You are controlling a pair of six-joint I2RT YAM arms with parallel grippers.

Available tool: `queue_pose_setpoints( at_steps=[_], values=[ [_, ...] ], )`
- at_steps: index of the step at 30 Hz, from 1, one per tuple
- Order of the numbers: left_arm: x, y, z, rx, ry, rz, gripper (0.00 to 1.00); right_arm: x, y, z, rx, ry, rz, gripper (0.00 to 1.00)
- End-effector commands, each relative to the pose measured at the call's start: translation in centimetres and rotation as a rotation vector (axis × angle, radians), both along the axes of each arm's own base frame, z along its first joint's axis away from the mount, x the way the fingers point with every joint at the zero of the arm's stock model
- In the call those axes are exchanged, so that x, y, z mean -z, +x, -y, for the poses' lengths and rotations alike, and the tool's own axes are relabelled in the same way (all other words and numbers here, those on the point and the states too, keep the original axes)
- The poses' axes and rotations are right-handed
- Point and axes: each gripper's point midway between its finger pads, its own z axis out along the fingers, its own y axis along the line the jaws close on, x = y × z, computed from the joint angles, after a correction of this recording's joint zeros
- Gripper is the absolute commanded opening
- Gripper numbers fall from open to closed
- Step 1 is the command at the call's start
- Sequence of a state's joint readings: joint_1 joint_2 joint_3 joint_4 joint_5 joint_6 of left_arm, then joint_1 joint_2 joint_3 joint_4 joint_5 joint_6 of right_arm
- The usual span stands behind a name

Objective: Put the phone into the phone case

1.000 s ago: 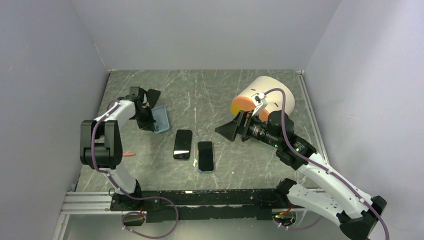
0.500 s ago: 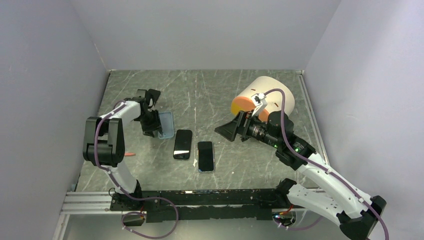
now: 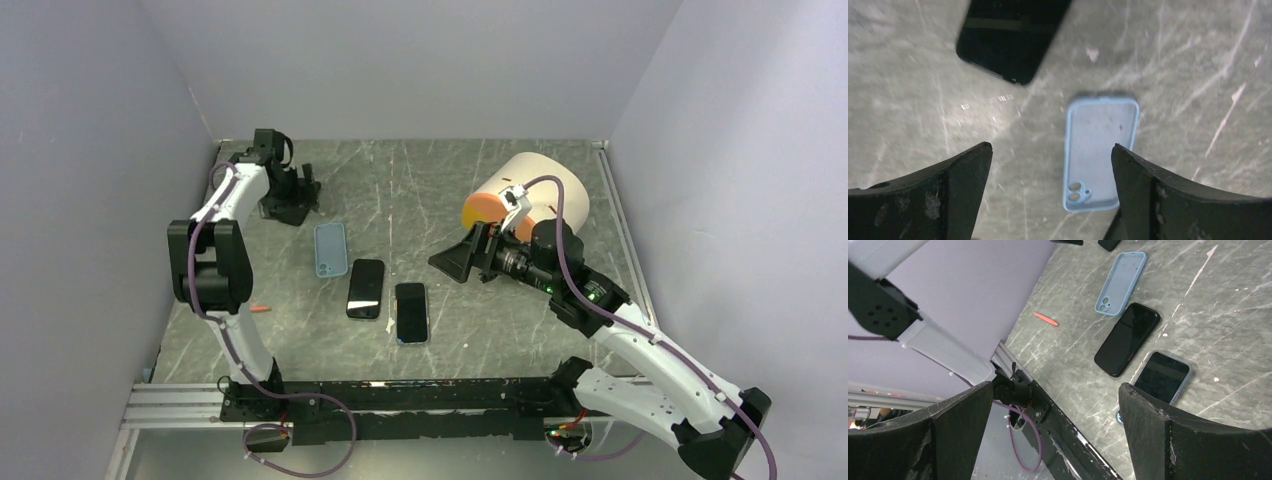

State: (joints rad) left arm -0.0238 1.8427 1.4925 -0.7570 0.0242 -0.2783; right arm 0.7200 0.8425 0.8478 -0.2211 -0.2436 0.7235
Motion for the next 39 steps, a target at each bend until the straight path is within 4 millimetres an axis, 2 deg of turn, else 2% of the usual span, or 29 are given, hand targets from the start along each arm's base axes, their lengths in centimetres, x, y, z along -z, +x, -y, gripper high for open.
queue_pose_setpoints(
  at_steps=[1,4,9,12,19,28,39],
  values=[
    [0.4,3.2,-2.5,0.024,-0.005,0.021,0.94,-3.2,0.1,0.3,0.011,0.036,0.075,0.99],
    [1.2,5.4,-3.3,0.051,-0.008,0.025,0.94,-3.2,0.0,0.3,0.010,0.028,0.067,0.99],
    [3.4,7.6,-4.2,0.096,0.027,-0.009,0.94,-3.1,0.1,0.7,0.027,0.009,0.060,0.99],
    [3.5,9.3,-4.2,0.145,0.010,0.024,0.94,-3.5,0.3,0.9,0.044,0.006,0.072,0.99],
    [4.3,11.5,-5.1,0.222,0.069,0.045,0.94,-3.0,0.7,0.7,0.057,0.004,0.045,0.99],
    [6.0,11.9,-4.7,0.252,0.059,0.035,0.93,-3.3,1.0,0.8,0.069,-0.005,0.047,0.99],
    [8.1,10.0,-3.9,0.306,0.072,-0.039,0.90,-3.0,0.9,0.6,0.063,0.013,0.033,0.98]
  ],
)
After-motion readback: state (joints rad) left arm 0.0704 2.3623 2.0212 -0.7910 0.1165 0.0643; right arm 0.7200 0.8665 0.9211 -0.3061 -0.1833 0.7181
